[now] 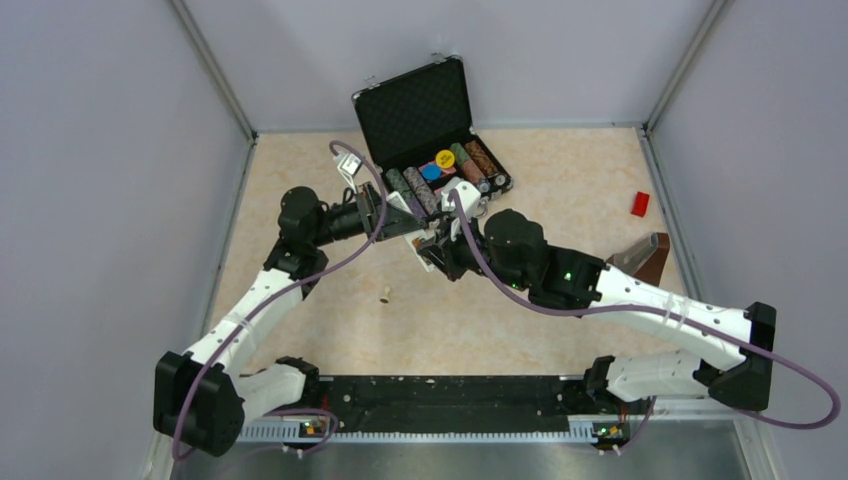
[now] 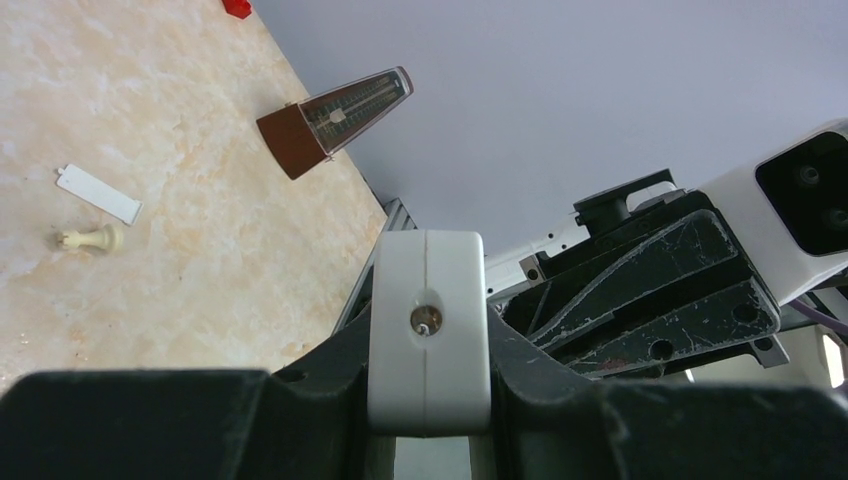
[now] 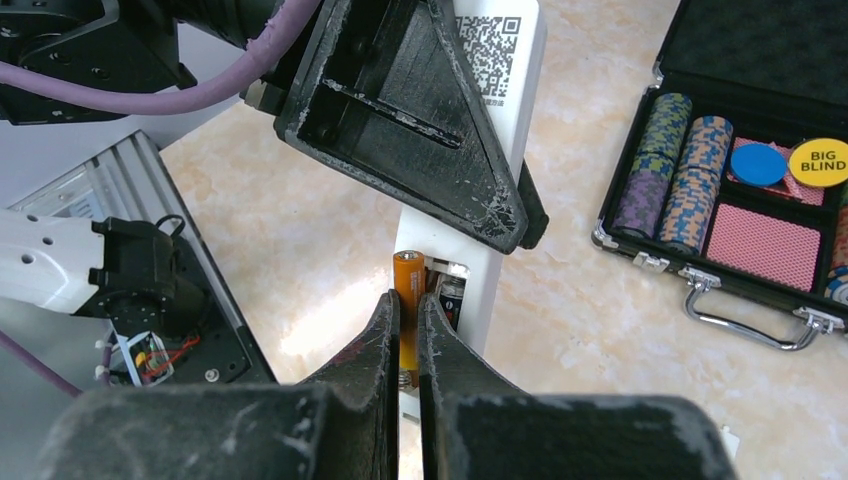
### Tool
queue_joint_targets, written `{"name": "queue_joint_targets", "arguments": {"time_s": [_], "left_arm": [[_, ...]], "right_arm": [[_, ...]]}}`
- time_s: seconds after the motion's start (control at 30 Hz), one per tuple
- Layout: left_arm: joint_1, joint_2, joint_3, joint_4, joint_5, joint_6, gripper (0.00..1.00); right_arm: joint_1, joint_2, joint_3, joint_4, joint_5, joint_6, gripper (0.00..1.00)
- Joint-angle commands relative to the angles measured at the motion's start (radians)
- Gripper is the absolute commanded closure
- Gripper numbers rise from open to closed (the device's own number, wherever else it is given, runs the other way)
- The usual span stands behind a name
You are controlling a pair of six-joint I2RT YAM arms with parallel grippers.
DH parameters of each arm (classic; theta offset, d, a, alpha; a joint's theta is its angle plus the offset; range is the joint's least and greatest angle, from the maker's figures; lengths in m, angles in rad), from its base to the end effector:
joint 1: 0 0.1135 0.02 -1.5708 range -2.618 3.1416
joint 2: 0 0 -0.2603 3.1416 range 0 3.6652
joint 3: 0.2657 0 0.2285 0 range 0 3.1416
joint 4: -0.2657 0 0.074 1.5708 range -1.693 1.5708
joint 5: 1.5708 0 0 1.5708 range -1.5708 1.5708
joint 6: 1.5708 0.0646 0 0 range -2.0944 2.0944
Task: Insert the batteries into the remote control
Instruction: Load the battery into the remote control.
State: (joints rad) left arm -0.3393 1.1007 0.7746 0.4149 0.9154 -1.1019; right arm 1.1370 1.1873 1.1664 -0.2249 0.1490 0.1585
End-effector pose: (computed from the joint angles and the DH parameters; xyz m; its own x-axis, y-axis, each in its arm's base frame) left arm 0.2122 -0.1292 0.3418 -0.8075 -0.2916 -0.5128 0.5028 0.1146 -0.8568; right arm 0.1256 0.2482 0.3767 -0.2331 -0.1318 -0.9635 -0.8102 0.5743 0.1174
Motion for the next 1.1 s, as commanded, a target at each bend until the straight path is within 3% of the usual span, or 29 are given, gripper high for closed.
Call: {"name": "queue_joint_targets", "arguments": {"time_s": [0.0,0.13,0.53,0.8,1.07], "left_arm": [[0.002,-0.009,0.03,0.074,-0.004,-0.012,1.0],[0.002,-0.01,0.026,0.073,-0.005,-0.01,1.0],[0.003,-0.007,0.021,0.071,-0.015,0.003,1.0],[0.002,-0.023,0.023,0.087,-0.048,-0.003,1.0],[0.003,-0.047,0.023,0.113,-0.104,-0.03,1.0]], "right_arm": [[0.013,-0.007,-0.009,-0.039,0.027,0.031,0.94],[0.012,0.004,0.019,-0.039,0.068,0.085,0.74],[-0.005,-0.035,0.102,-0.069,0.112,0.189,0.47],[-0.09,-0.05,0.154,-0.225,0.159,0.518,0.05],[-0.134,-0.028,0.045,-0.116,-0.061,0.836,0.01]]}}
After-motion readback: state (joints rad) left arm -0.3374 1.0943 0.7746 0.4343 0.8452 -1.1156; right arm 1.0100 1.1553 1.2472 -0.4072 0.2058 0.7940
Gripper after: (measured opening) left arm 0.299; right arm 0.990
